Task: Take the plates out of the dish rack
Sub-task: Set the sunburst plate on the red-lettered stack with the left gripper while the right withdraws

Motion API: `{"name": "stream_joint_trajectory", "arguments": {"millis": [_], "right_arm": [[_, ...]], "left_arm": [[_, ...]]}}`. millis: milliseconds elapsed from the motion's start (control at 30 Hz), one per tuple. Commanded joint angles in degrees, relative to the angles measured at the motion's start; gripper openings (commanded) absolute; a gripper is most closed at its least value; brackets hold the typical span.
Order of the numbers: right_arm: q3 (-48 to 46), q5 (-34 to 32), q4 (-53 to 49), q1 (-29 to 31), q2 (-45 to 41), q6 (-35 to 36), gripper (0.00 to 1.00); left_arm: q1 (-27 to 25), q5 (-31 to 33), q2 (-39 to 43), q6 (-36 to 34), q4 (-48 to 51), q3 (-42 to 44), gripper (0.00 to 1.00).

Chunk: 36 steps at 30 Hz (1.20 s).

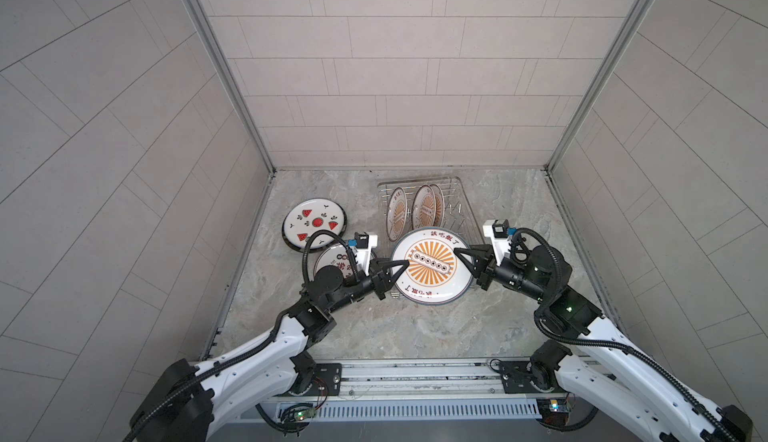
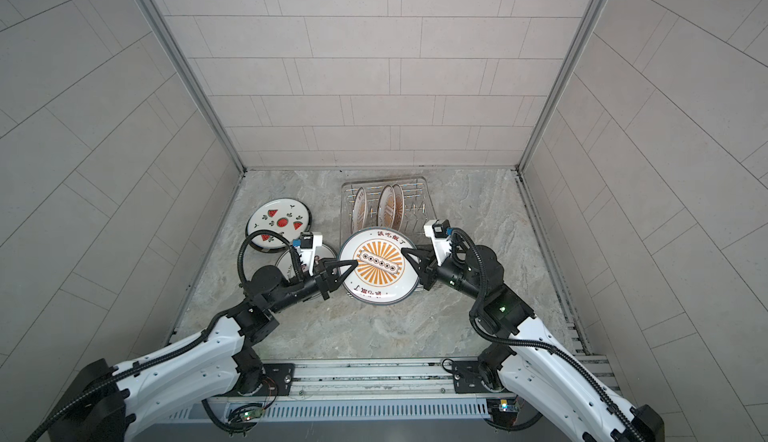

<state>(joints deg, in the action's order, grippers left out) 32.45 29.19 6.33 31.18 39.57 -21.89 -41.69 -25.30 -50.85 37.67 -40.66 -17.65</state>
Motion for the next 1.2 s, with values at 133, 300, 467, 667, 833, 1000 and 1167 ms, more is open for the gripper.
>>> {"name": "stream_joint_trajectory", "arguments": {"millis": [133,300,467,667,833,1000,1167], "right_arm": [[1.6,0.2,2.6,0.0,-0.6,0.6,0.24],[1.7,0.0,2.3,0.1,-0.7,0.5,0.52],[0.5,-3.6,2.0,0.1,-2.1,0.2,0.98],[-0.5,-6.3,2.0,0.2,-4.3,0.4,1.00],[-0.5,-7.2,1.4,0.6,-4.8,0.4,0.99],[0.7,-12.1,-1.2,1.2,-3.9,-0.4,0.98],[2.7,-12.9,-2.8,1.7,-0.7,-0.9,0.97]], "left_arm": [[-0.4,0.8,-0.4,3.0,-7.8,0.5,0.00],[-0.4,1.5,-0.6,3.5,-8.8,2.1,0.00],[-0.4,1.6,-0.7,3.6,-9.4,2.0,0.00],[-0.4,6.8,-2.5,7.4,-11.3,2.6,0.00],[-0.2,14.3,-1.9,11.5,-12.0,4.2,0.00],[-0.2,22.0,0.0,13.8,-7.5,4.3,0.00],[0.0,31.8,2.7,17.6,4.7,3.1,0.00]]}}
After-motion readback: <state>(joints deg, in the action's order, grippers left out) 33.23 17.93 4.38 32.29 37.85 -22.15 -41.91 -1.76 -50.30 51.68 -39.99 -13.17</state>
